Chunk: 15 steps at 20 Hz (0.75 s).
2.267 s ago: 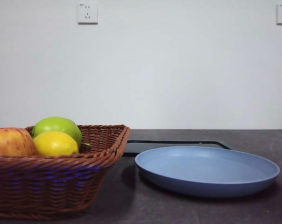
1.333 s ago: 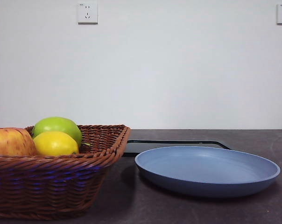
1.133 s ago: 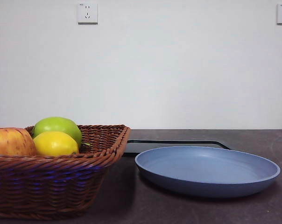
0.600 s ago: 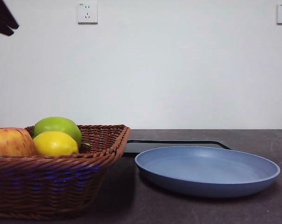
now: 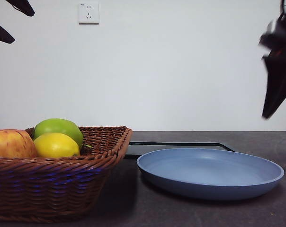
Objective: Take the lemon from the basket,put the lemon in the plate,hand out the plate
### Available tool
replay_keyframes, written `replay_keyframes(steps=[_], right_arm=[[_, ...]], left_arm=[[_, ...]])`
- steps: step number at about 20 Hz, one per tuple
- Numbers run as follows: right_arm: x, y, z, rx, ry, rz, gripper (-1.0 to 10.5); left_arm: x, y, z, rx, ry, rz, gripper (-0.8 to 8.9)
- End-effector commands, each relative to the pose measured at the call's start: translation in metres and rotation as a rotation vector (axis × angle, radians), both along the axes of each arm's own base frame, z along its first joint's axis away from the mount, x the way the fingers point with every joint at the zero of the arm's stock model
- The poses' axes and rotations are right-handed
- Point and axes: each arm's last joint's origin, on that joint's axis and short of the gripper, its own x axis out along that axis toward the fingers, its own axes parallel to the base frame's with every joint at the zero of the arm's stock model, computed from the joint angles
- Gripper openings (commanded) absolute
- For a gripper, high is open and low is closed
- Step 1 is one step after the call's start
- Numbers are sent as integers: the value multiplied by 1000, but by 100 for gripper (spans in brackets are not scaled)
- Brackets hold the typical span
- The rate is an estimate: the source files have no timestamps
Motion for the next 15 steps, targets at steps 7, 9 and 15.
replay_keyframes(steps=[7,9,15], right_arm=[[34,11,-49,-5,108,4,243],[37,11,-55,-5,114,3,229],[40,14,-60,43,129,4,45]], left_arm=[[1,-2,5,-9,-16,-12,324],[1,-2,5,-9,-17,-12,324],[2,-2,6,-10,-28,-11,324]])
